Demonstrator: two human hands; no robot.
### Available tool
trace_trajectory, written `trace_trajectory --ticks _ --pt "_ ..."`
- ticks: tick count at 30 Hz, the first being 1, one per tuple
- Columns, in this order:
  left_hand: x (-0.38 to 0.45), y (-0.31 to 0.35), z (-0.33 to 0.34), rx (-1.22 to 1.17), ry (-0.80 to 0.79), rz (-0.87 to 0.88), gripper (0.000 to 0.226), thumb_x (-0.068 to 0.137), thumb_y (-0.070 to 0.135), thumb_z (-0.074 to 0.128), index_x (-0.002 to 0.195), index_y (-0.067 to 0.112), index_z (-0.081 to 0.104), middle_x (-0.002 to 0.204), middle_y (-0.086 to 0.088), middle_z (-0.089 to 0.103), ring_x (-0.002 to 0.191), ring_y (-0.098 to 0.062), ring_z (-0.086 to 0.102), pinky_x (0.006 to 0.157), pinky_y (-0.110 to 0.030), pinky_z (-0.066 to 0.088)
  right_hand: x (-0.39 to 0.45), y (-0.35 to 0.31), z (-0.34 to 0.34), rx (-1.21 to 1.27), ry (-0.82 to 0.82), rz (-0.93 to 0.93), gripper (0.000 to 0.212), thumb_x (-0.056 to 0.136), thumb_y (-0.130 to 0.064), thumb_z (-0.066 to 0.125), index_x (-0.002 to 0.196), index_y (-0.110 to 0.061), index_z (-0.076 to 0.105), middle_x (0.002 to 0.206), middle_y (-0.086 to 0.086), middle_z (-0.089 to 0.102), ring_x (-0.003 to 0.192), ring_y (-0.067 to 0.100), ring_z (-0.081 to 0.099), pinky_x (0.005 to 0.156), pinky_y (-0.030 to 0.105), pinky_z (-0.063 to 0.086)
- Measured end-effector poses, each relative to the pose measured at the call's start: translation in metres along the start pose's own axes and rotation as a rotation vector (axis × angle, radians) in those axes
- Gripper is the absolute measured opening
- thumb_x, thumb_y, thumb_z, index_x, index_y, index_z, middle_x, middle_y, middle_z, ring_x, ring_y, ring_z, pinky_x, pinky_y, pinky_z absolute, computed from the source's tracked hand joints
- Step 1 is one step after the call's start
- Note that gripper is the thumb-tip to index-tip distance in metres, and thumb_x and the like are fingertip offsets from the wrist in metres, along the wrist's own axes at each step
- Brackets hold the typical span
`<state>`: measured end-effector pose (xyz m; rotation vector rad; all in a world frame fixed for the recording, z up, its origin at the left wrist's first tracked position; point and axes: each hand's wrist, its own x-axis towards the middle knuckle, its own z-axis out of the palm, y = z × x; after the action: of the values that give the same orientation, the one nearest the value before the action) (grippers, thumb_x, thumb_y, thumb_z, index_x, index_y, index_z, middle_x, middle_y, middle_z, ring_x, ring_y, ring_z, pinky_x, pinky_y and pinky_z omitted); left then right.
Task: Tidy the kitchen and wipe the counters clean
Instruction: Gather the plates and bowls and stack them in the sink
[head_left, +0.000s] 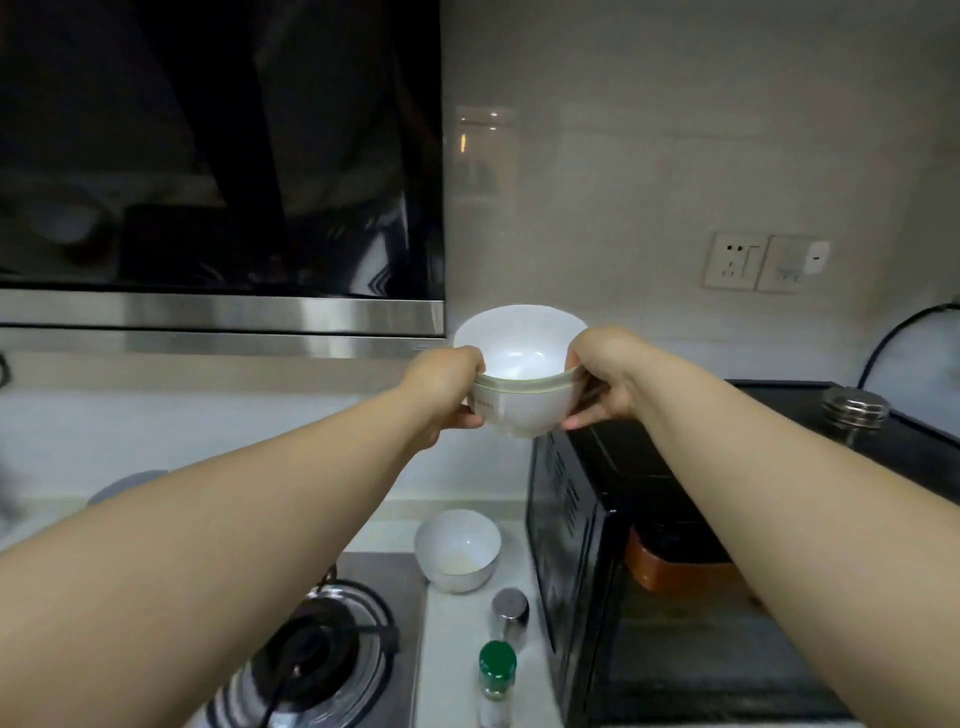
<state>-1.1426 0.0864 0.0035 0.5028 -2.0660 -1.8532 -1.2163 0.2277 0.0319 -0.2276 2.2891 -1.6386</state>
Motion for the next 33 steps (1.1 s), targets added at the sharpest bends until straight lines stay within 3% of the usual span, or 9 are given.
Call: trace_trajectory --ticks 8,12,15,20,23,26,28,31,33 --pt "-0.085 -0.066 -0.191 0.048 0.191 -0.138 0.01 0.085 0.008 0.042 0.091 0.006 0.049 0.08 -0.008 0.045 0.062 -0.031 0.054 0.06 -0.034 0.054 -0.077 0.007 0.197 0.002 -0.239 0.029 0.022 0.081 0.009 0.032 0.096 0.003 0.047 0.085 0.017 0.047 0.084 0.041 0.053 0.071 0.057 0.053" --pt "-0.129 -0.104 -0.296 0.056 0.309 -0.209 0.006 0.084 0.007 0.042 0.083 0.008 0.048 0.076 -0.011 0.046 0.065 -0.036 0.057 0.076 -0.046 0.056 -0.114 0.014 0.309 0.013 -0.376 0.081 0.034 0.081 0.011 0.031 0.11 0.001 0.044 0.093 0.017 0.046 0.088 0.042 0.052 0.065 0.056 0.053" --pt "-0.157 -0.122 -0.367 0.034 0.376 -0.257 0.005 0.084 0.006 0.044 0.085 0.008 0.049 0.075 -0.011 0.046 0.062 -0.031 0.055 0.075 -0.046 0.055 -0.137 0.011 0.385 0.03 -0.48 0.138 0.037 0.082 0.011 0.03 0.116 0.0 0.042 0.095 0.015 0.046 0.091 0.041 0.052 0.063 0.057 0.052" --pt "-0.183 -0.139 -0.468 -0.043 0.48 -0.304 0.016 0.086 0.003 0.043 0.1 0.005 0.049 0.082 -0.01 0.047 0.077 -0.034 0.055 0.082 -0.05 0.054 -0.159 -0.007 0.493 0.005 -0.59 0.146 0.041 0.085 0.009 0.032 0.124 0.0 0.04 0.112 0.02 0.047 0.1 0.042 0.052 0.075 0.057 0.051" --pt "-0.192 -0.152 -0.518 -0.067 0.544 -0.337 0.026 0.086 0.002 0.043 0.112 0.003 0.047 0.085 -0.01 0.046 0.075 -0.036 0.059 0.075 -0.048 0.057 -0.162 -0.012 0.555 -0.016 -0.665 0.148 0.046 0.084 0.008 0.032 0.128 -0.002 0.042 0.118 0.018 0.047 0.102 0.04 0.05 0.071 0.056 0.051" --pt "-0.203 -0.168 -0.559 -0.053 0.641 -0.38 0.021 0.086 0.002 0.043 0.106 0.004 0.047 0.083 -0.01 0.044 0.061 -0.032 0.057 0.064 -0.04 0.057 -0.163 -0.014 0.613 -0.031 -0.765 0.153 0.05 0.083 0.008 0.033 0.13 -0.007 0.044 0.119 0.015 0.049 0.102 0.037 0.05 0.062 0.052 0.05" --pt "-0.208 -0.177 -0.588 -0.039 0.698 -0.4 0.017 0.086 0.002 0.043 0.102 0.004 0.049 0.084 -0.011 0.043 0.062 -0.032 0.054 0.069 -0.042 0.057 -0.164 -0.016 0.648 -0.028 -0.819 0.18 0.048 0.083 0.01 0.033 0.126 -0.007 0.044 0.11 0.016 0.05 0.1 0.037 0.051 0.058 0.051 0.051" --pt "-0.214 -0.188 -0.628 -0.014 0.759 -0.437 0.011 0.086 0.003 0.043 0.094 0.008 0.049 0.086 -0.011 0.043 0.075 -0.032 0.052 0.07 -0.04 0.055 -0.173 -0.018 0.694 -0.036 -0.866 0.206 0.034 0.083 0.01 0.034 0.113 -0.005 0.042 0.101 0.016 0.047 0.104 0.041 0.052 0.077 0.054 0.054" --pt "-0.216 -0.203 -0.658 -0.018 0.78 -0.475 0.02 0.086 0.003 0.043 0.105 0.009 0.048 0.089 -0.011 0.046 0.082 -0.031 0.051 0.076 -0.041 0.055 -0.181 -0.017 0.727 -0.066 -0.88 0.229 0.026 0.087 0.009 0.035 0.108 -0.005 0.042 0.094 0.014 0.044 0.099 0.04 0.052 0.084 0.053 0.053"
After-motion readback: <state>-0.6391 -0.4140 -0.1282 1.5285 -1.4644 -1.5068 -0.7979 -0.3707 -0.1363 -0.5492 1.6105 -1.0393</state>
